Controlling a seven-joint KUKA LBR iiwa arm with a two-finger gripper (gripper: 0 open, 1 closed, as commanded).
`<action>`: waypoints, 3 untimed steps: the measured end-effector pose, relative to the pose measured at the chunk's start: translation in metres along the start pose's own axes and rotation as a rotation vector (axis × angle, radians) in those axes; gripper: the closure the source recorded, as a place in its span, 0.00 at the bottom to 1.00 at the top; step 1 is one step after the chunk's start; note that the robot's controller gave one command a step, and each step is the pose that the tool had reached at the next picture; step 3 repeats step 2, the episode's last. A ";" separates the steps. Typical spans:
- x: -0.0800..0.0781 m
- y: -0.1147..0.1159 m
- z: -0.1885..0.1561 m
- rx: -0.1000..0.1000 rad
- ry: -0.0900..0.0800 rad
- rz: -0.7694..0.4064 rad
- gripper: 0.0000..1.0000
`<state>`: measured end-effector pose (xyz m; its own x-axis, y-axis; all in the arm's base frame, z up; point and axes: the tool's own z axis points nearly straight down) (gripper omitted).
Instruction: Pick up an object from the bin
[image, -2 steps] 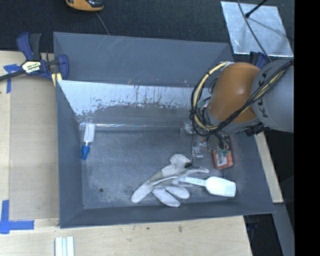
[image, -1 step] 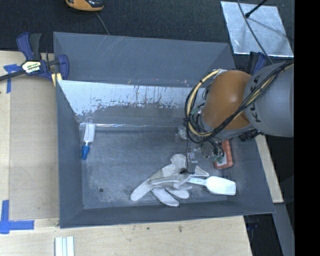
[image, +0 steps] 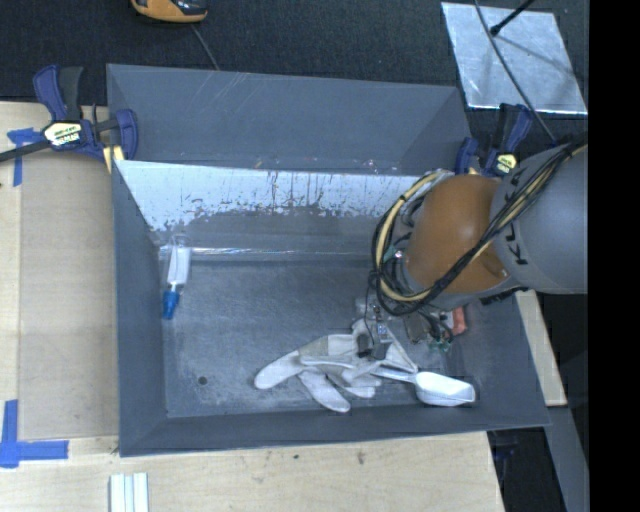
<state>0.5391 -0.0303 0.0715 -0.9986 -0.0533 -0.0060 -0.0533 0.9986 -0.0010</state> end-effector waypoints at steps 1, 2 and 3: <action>0.000 0.000 0.000 0.000 0.000 0.000 1.00; -0.016 -0.021 -0.134 0.000 0.002 -0.062 1.00; -0.016 -0.021 -0.134 0.000 0.002 -0.062 1.00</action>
Offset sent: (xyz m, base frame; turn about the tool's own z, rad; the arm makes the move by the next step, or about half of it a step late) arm 0.0157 -0.0196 0.1340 -0.0640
